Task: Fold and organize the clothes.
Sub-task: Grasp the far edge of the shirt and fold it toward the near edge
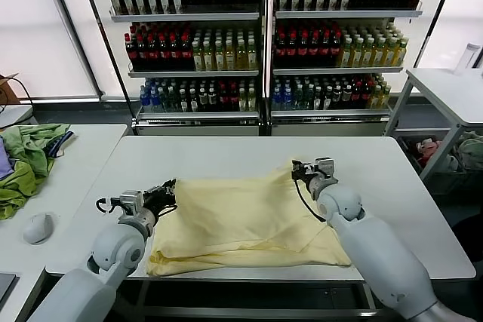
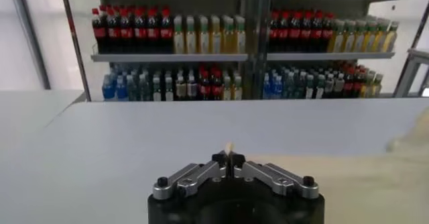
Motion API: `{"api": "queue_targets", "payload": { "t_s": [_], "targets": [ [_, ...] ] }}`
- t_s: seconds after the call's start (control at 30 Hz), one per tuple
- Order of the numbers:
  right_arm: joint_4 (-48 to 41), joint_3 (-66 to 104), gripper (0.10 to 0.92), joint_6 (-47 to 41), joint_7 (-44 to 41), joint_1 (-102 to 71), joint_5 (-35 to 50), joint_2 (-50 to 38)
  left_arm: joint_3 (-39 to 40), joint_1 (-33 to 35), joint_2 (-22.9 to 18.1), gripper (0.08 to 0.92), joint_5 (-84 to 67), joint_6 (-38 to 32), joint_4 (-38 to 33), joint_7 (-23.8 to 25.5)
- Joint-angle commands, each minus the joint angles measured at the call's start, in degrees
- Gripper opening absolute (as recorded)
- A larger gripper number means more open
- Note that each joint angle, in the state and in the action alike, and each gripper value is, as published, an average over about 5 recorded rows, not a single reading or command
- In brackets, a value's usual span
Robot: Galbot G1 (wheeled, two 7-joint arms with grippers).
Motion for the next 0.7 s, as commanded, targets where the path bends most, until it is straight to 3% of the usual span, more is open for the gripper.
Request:
{"api": "queue_targets", "payload": {
  "t_s": [0.03, 0.37, 0.7],
  "targets": [
    [13.3, 6.5, 0.113, 0.0, 0.5, -9.1, 0.8, -4.8, -3.3, 6.8, 1.7, 0.101, -0.7, -0.9, -10.3, 0.1],
    [26.4, 16.4, 0.113, -0.6, 1.2, -27.1, 0.9, -8.8, -5.9, 15.4, 3.8, 0.101, -0.4, 0.9, -16.1, 0.3],
    [25.2, 16.8, 0.113, -0.9, 1.8, -33.9, -1.9, -8.0, -3.8, 19.3, 3.9, 0.101, 3.1, 3.1, -13.1, 0.5]
  ]
}}
